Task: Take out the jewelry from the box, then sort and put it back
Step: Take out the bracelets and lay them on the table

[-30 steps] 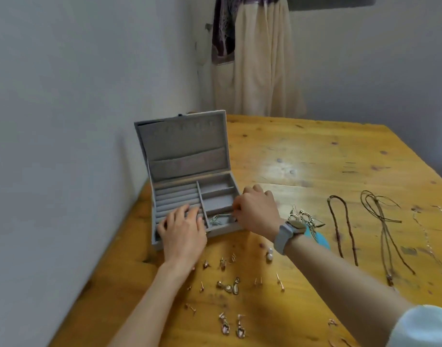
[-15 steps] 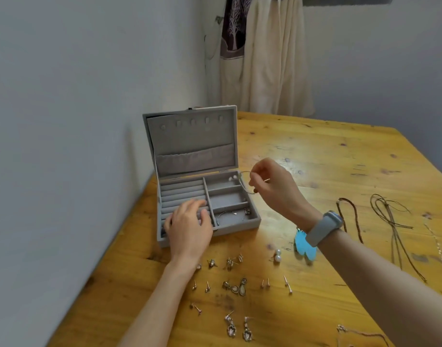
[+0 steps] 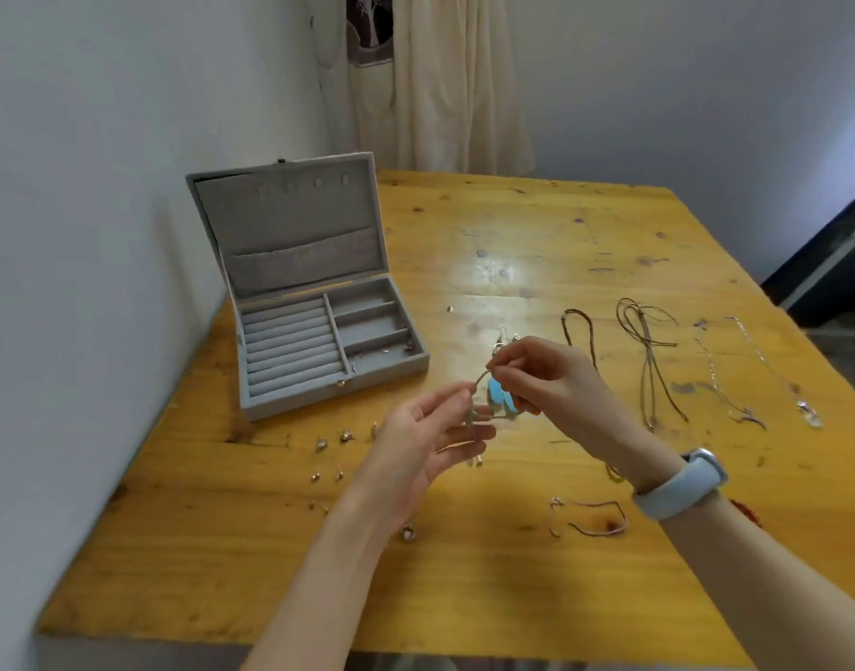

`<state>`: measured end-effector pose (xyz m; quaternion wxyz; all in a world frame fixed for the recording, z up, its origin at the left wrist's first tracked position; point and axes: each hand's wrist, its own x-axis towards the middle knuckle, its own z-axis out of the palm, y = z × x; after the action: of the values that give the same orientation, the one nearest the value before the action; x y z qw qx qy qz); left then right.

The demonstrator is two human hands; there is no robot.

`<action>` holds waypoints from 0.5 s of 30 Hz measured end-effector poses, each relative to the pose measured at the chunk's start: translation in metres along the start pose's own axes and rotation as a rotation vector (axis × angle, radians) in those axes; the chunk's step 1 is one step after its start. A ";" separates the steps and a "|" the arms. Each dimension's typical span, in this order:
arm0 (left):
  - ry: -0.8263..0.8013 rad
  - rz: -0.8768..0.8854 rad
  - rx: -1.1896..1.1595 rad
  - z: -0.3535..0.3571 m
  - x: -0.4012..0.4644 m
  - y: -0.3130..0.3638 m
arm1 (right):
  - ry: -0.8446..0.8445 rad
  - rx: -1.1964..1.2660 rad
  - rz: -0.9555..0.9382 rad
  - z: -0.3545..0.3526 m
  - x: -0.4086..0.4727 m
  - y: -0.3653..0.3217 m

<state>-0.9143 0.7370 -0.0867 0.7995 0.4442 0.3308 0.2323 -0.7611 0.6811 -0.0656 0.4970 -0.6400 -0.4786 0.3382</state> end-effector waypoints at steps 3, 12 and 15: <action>0.017 0.006 0.174 0.033 -0.010 -0.026 | 0.060 0.037 0.115 -0.030 -0.040 0.020; -0.053 0.235 0.860 0.149 -0.010 -0.105 | 0.430 -0.081 0.210 -0.120 -0.144 0.075; -0.083 0.353 1.042 0.180 -0.006 -0.123 | 0.526 -0.232 0.224 -0.143 -0.165 0.098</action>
<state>-0.7764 0.5718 -0.1213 0.4351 0.8388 0.2906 0.1508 -0.6560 0.4749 -0.1267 0.4871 -0.8067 -0.2955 0.1569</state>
